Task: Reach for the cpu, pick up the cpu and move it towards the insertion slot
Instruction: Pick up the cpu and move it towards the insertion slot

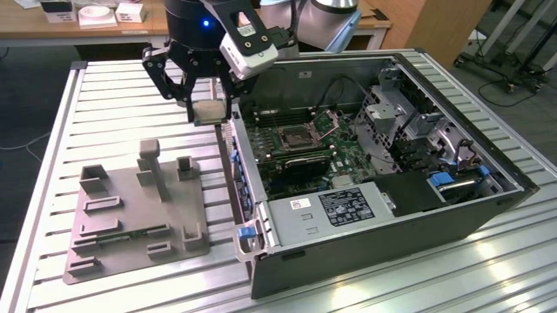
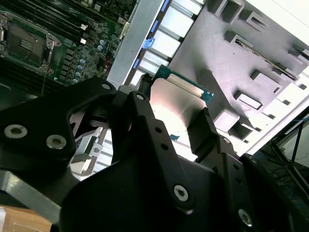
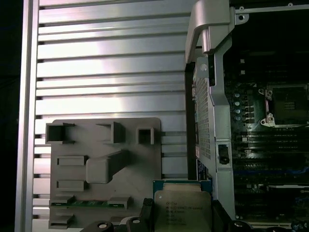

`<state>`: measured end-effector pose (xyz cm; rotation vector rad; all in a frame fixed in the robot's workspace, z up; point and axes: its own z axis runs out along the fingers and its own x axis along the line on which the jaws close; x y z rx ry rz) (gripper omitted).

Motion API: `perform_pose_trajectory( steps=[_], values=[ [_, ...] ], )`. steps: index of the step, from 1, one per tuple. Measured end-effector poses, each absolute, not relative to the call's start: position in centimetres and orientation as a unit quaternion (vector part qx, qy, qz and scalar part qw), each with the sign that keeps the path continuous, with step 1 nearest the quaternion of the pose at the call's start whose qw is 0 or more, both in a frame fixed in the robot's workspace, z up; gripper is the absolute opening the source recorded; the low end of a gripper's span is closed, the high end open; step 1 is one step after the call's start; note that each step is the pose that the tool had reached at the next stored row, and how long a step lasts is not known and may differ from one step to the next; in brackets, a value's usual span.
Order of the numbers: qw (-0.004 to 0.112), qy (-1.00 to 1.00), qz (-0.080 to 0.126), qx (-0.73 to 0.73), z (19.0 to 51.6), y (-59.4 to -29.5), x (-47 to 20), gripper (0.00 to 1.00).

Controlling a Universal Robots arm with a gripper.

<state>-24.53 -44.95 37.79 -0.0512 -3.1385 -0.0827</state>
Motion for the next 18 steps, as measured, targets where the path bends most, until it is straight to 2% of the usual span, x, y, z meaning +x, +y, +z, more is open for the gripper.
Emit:
perform_pose_trajectory(
  steps=[18],
  values=[
    [0.001,-1.0,-0.026,-0.016,37.7,-44.9,-23.4,0.55]
  ],
)
